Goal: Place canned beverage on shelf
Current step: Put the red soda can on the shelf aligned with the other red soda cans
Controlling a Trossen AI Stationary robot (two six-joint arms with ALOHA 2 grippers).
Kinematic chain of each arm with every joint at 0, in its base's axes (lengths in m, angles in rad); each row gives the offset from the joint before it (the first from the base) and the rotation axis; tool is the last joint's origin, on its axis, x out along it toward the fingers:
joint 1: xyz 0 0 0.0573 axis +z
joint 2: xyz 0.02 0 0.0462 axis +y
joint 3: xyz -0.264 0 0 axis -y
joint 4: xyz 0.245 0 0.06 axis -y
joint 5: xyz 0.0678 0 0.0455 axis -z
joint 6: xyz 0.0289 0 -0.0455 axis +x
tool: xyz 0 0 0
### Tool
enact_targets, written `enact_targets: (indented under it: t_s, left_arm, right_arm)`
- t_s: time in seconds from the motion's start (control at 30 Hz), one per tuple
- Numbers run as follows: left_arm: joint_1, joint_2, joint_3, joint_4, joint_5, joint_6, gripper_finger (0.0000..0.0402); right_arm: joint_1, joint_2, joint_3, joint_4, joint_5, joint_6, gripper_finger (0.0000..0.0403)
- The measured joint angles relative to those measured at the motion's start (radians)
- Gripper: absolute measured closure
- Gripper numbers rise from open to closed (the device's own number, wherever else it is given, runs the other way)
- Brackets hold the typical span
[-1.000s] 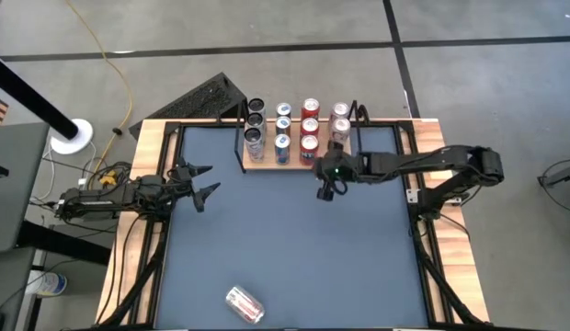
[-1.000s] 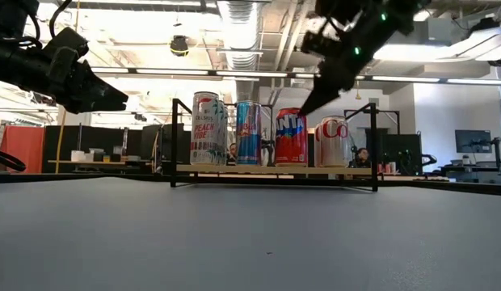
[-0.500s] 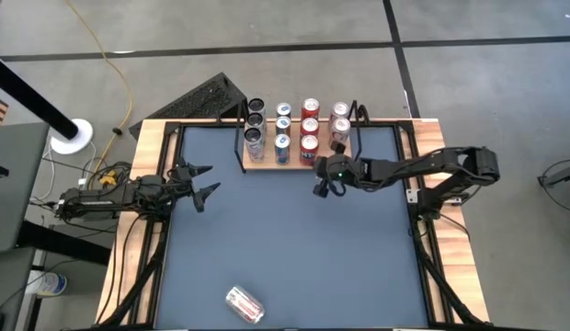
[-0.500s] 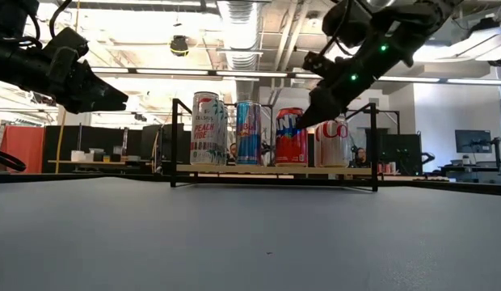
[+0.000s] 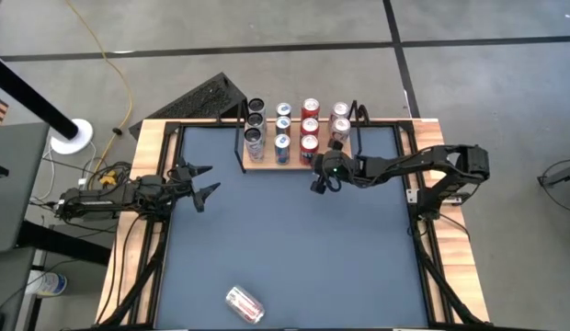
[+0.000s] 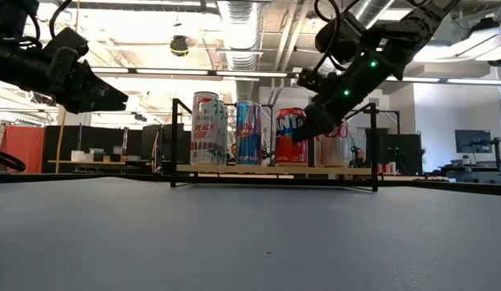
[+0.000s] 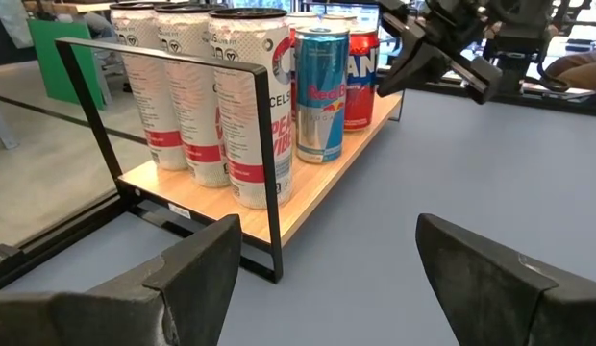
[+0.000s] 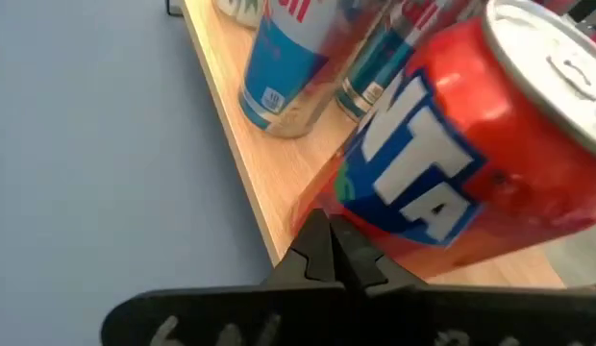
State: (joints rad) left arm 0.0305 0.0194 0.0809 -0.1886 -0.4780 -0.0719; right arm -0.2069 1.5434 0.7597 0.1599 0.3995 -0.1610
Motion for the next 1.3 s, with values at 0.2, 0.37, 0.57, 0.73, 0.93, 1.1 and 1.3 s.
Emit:
enact_targets:
  t_s: [0.2, 0.37, 0.57, 0.73, 0.93, 1.1, 1.3]
  left_arm:
    - [0.0, 0.0, 0.0, 0.0, 0.0, 0.0, 0.0101]
    - [0.0, 0.0, 0.0, 0.0, 0.0, 0.0, 0.0101]
    - [0.0, 0.0, 0.0, 0.0, 0.0, 0.0, 0.0101]
    - [0.0, 0.0, 0.0, 0.0, 0.0, 0.0, 0.0101]
    - [0.0, 0.0, 0.0, 0.0, 0.0, 0.0, 0.0101]
    - [0.0, 0.0, 0.0, 0.0, 0.0, 0.0, 0.0101]
    - [0.0, 0.0, 0.0, 0.0, 0.0, 0.0, 0.0101]
  right_arm:
    - [0.001, 0.0, 0.0, -0.014, 0.06, -0.005, 0.0403]
    - [0.001, 0.0, 0.0, -0.067, 0.135, -0.005, 0.0403]
    - [0.003, 0.0, 0.0, -0.086, 0.148, -0.004, 0.0403]
    - [0.017, 0.0, 0.004, -0.051, -0.003, -0.006, 0.0403]
    - [0.001, -0.001, 0.017, -0.051, 0.057, -0.013, 0.0403]
    - [-0.003, -0.001, 0.019, -0.074, 0.102, -0.023, 0.0403]
    - [0.013, -0.001, 0.019, -0.111, 0.161, -0.023, 0.0403]
